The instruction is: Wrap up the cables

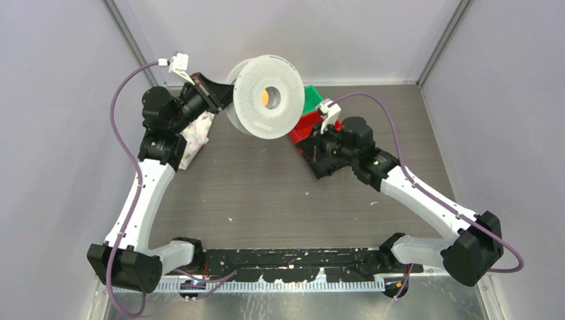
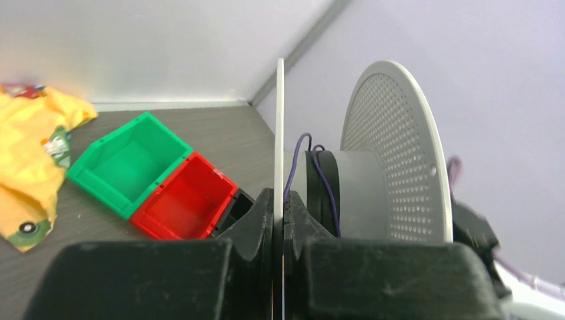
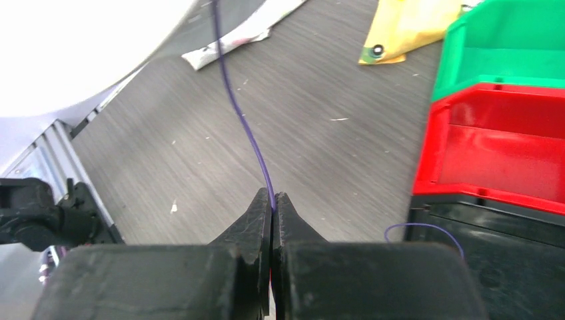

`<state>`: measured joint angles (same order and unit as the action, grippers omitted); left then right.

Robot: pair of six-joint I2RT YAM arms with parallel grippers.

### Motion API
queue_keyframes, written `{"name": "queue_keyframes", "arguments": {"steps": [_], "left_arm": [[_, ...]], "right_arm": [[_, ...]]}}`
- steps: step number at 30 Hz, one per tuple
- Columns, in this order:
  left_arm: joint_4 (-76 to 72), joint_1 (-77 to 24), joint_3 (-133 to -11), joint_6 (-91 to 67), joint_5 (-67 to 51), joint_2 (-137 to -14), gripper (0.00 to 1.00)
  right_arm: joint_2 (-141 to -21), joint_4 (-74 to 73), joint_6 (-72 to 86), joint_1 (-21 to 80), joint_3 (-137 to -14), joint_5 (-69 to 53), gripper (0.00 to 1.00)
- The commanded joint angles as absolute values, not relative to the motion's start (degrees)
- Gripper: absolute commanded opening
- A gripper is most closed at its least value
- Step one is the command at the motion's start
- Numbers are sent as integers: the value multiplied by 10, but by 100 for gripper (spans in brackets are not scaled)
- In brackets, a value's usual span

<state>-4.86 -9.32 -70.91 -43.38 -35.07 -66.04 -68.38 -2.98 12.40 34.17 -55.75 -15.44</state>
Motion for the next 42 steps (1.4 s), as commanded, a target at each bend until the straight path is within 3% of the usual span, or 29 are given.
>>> {"name": "queue_keyframes", "arguments": {"steps": [1, 6, 11, 24, 27, 31, 38, 42], "left_arm": [[-69, -95, -709, -516, -183, -642, 0], [41, -137, -713, -505, 52, -627, 0], [57, -189, -715, -493, 175, -619, 1], [205, -218, -789, -508, 292, -659, 1], [217, -265, -800, -462, 342, -675, 1], [221, -297, -819, -418, 364, -698, 0], [215, -308, -854, -366, 348, -715, 1], [215, -308, -864, -354, 342, -711, 0]], "right_arm": [[-681, 33, 152, 384, -553, -104, 1], [-685, 49, 154, 418, -557, -91, 0], [-702, 48, 154, 442, -569, -103, 1], [-754, 28, 138, 480, -603, -149, 1], [-763, 37, 164, 480, -620, -188, 9], [-770, 169, 256, 480, -583, -255, 18], [-843, 434, 451, 476, -553, -328, 21], [-896, 610, 579, 467, -541, -347, 30]]}}
